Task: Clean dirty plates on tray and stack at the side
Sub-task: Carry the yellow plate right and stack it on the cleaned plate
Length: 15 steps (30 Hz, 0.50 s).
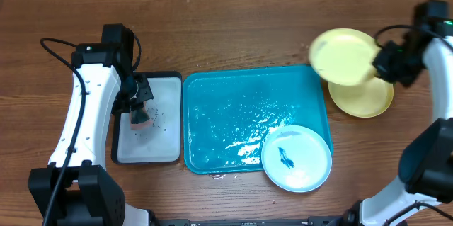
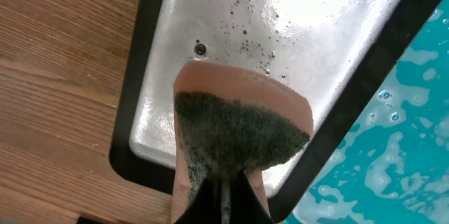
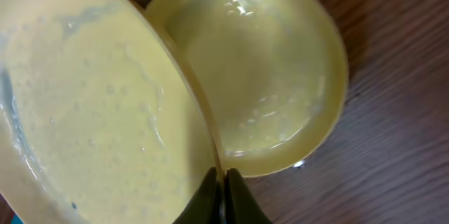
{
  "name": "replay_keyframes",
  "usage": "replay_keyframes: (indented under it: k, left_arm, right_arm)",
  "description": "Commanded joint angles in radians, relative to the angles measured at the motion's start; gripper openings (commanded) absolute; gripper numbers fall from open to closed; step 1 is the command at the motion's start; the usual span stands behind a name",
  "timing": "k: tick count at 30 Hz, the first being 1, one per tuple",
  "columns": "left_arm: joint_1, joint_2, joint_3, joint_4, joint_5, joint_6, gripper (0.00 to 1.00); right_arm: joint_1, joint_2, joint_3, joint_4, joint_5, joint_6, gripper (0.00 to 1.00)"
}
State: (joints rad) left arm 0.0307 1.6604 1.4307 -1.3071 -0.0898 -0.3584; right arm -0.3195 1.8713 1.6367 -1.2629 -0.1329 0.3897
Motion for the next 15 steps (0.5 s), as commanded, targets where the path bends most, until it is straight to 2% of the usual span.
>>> replay_keyframes:
  k: [1,7,13,15]
  left_arm:
    - [0.002,0.008,-0.005,0.003,0.005,0.023,0.04]
    - [0.002,0.008,-0.005,0.004,0.005,0.031,0.04]
    - [0.002,0.008,-0.005,0.007,0.005,0.030,0.04]
    - [0.002,0.008,-0.005,0.008,0.005,0.030,0.04]
  right_arm:
    - [-0.086,0.038,-0.022,0.010,-0.026,0.000,0.04]
    - [-0.202,0.114,-0.034,0.000,-0.026,0.000,0.04]
    - [-0.206,0.149,-0.048,-0.003,-0.026,-0.048,0.04]
    - [-0.189,0.149,-0.048,-0.003,-0.026,-0.068,0.18]
